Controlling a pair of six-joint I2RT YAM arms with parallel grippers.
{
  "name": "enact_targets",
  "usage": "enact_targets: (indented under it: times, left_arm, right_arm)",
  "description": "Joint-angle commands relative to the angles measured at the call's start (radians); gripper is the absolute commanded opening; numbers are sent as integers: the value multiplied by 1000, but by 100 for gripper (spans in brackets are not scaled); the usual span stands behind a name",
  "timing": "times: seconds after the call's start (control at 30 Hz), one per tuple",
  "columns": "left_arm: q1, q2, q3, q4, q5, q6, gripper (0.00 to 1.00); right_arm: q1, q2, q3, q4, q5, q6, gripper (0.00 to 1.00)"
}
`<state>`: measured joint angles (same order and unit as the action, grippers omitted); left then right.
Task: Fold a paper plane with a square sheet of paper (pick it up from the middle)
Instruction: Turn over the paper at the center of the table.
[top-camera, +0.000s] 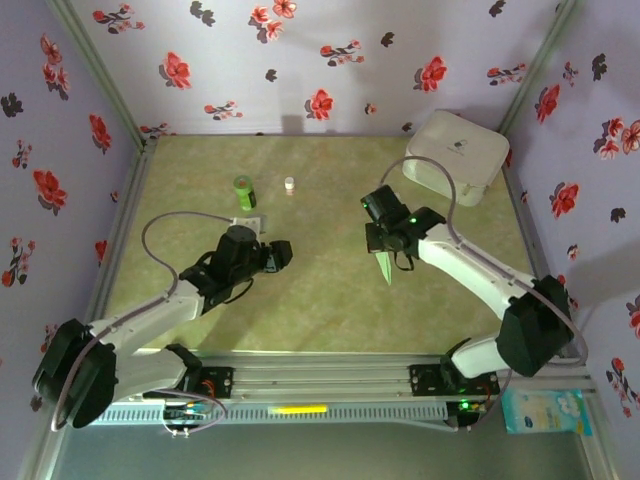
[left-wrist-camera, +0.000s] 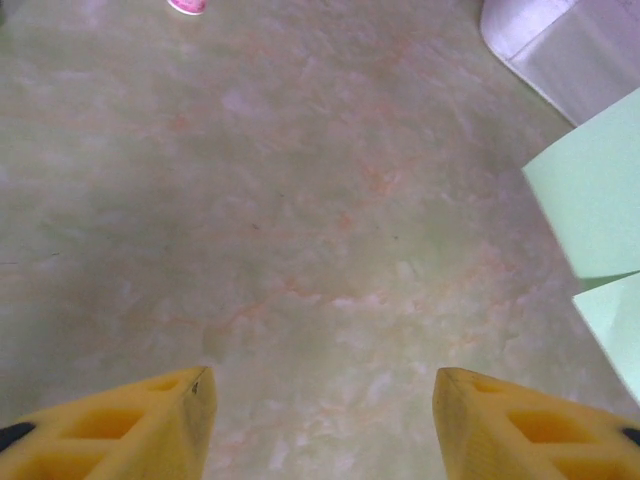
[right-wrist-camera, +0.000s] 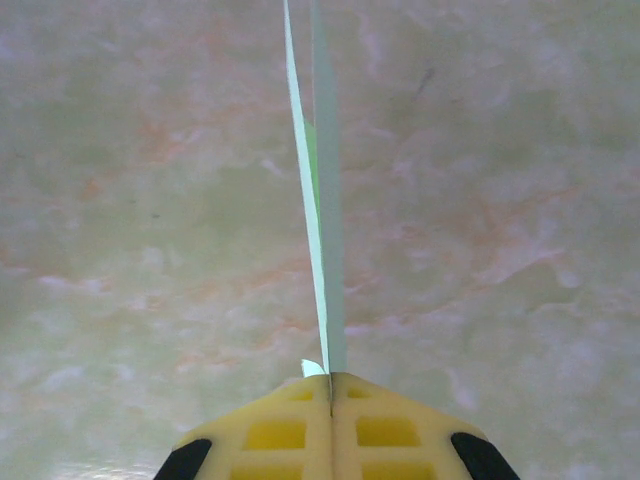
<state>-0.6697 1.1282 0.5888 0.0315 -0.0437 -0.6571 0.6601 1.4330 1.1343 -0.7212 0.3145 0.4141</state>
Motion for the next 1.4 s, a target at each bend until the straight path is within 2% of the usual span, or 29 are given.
enact_targets:
  times: [0.0,0.03,0.07,0.13,0.37,0.6,0.67,0.77,0.83,0.87,1.0,1.1,1.2,1.3,1.37]
  left_arm:
    - [20,-44,2,-43,-74,11,65]
    - [26,-63,-12,-36,-89,-13,74]
    - [34,-82,-28,-32,-87,-36,87]
    - [44,-122,-63,-5,-86,-60,99]
    - [118,-307,-215,74,-97,-168,100]
    - [150,-411,-245,41,-72,-172,100]
    - [152,-411,-229,13,-59,-168,100]
    - [153,-392,-207,-2,-17,-157,100]
    - [156,-361,-186,7,50,-123,100]
    - [156,-334,-169,3,84,-111,100]
    - [156,-215,-109,22,214,-82,100]
    - [155,-87,-56,37,318,-89,90]
    - [150,69,13,25,404,-100,77]
    - [129,193,75,1,430,-126,64]
    - [118,264,106,-9,429,-154,57]
  right_arm:
    - [50,46,38,-95,228,-16,1]
    - [65,63,41,-95,248,-8,1]
    - [76,80,46,-95,262,2,1]
    - [97,118,55,-86,265,16,1]
    - [193,320,141,-90,251,62,3]
    - [284,541,324,-81,47,87,10]
    - [286,575,357,-65,-50,105,13]
    - [279,531,308,70,-219,106,23]
    - [259,463,232,199,-328,138,41]
    - [235,423,187,269,-393,162,46]
    - [120,265,3,490,-565,261,51]
    - [7,160,-154,612,-636,302,46]
    - [-115,117,-261,664,-752,339,34]
    - [-192,101,-344,717,-835,362,23]
    - [-210,105,-368,731,-861,364,18]
